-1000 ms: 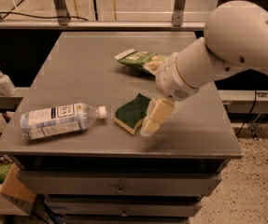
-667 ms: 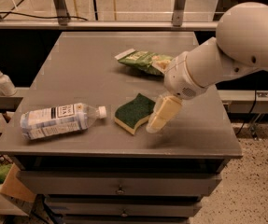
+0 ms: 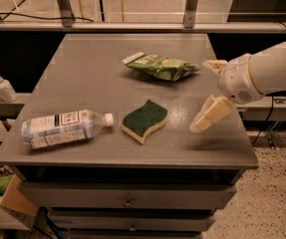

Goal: Move sponge near blue plastic bottle

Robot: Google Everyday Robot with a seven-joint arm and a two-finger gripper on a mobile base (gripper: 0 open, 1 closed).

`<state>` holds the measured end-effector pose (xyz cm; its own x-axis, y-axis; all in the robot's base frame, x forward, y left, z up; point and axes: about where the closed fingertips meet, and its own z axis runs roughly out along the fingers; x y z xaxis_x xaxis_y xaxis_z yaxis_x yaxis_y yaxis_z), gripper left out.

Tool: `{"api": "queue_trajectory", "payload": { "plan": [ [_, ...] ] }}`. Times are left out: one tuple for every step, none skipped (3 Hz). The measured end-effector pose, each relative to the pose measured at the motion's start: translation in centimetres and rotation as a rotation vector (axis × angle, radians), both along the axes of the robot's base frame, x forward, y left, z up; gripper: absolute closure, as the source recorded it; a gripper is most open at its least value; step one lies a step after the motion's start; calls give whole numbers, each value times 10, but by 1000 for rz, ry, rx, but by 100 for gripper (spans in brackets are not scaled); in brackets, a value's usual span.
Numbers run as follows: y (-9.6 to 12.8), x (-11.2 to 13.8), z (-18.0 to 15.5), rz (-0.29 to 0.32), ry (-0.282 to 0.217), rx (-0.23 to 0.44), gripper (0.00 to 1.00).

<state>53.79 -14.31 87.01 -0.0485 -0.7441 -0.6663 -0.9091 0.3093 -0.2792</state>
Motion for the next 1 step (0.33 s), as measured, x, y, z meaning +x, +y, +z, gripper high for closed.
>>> {"api": "queue_trajectory", "payload": {
  "plan": [
    [0, 0, 0, 0, 0, 0, 0]
  ]
}}
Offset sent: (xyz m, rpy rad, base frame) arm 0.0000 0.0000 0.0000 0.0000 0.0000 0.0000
